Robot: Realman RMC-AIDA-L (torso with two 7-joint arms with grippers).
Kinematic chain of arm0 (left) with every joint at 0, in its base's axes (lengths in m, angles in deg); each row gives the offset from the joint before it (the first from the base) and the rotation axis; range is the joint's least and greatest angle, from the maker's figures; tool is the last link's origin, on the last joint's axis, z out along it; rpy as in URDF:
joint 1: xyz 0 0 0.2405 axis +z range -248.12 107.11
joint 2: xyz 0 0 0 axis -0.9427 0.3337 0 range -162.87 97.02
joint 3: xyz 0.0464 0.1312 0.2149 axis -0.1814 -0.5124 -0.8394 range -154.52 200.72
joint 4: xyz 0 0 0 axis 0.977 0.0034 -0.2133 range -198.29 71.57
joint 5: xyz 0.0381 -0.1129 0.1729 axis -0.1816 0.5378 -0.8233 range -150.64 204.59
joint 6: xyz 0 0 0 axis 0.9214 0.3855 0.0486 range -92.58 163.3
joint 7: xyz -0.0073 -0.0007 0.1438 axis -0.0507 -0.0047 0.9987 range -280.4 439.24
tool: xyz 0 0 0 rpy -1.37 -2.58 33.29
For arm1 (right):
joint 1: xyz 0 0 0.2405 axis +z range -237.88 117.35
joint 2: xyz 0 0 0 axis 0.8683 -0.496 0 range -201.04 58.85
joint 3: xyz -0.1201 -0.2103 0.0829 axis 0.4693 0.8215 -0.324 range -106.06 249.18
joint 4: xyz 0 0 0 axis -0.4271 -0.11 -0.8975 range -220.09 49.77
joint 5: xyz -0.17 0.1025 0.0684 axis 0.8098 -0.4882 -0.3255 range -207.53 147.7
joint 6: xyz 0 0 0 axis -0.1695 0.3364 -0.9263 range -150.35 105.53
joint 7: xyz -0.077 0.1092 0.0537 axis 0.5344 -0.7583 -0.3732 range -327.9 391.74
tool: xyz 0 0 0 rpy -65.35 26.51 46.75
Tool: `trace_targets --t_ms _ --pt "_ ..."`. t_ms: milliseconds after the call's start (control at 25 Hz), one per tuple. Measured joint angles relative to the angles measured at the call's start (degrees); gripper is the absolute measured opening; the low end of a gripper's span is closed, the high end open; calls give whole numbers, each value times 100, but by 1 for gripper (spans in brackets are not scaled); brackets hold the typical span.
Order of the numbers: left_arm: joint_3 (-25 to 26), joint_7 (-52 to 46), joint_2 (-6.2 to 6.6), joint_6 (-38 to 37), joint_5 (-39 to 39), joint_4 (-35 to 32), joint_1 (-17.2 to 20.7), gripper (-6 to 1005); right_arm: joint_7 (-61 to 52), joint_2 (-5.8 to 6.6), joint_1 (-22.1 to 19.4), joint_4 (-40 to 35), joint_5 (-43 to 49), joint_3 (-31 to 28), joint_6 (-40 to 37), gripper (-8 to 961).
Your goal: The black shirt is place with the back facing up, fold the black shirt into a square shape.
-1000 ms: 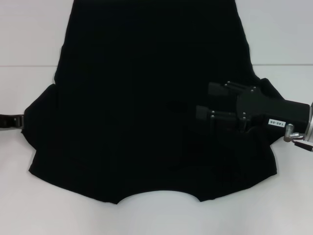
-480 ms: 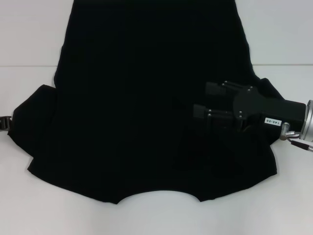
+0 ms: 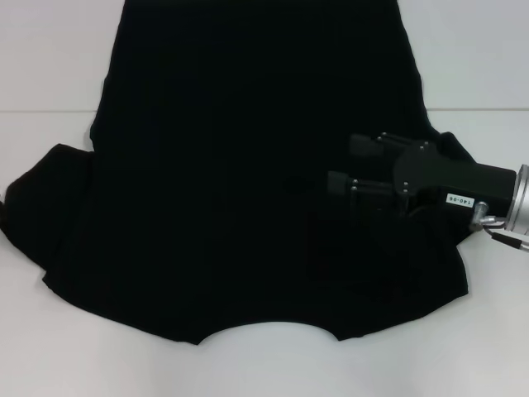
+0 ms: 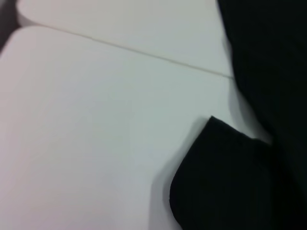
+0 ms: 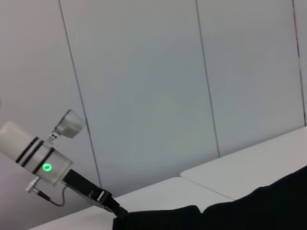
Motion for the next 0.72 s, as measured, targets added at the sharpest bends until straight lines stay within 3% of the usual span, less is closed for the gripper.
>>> trace_targets --t_ms 720 --pt "211 60 38 61 58 -45 35 0 -25 -6 61 85 0 14 108 877"
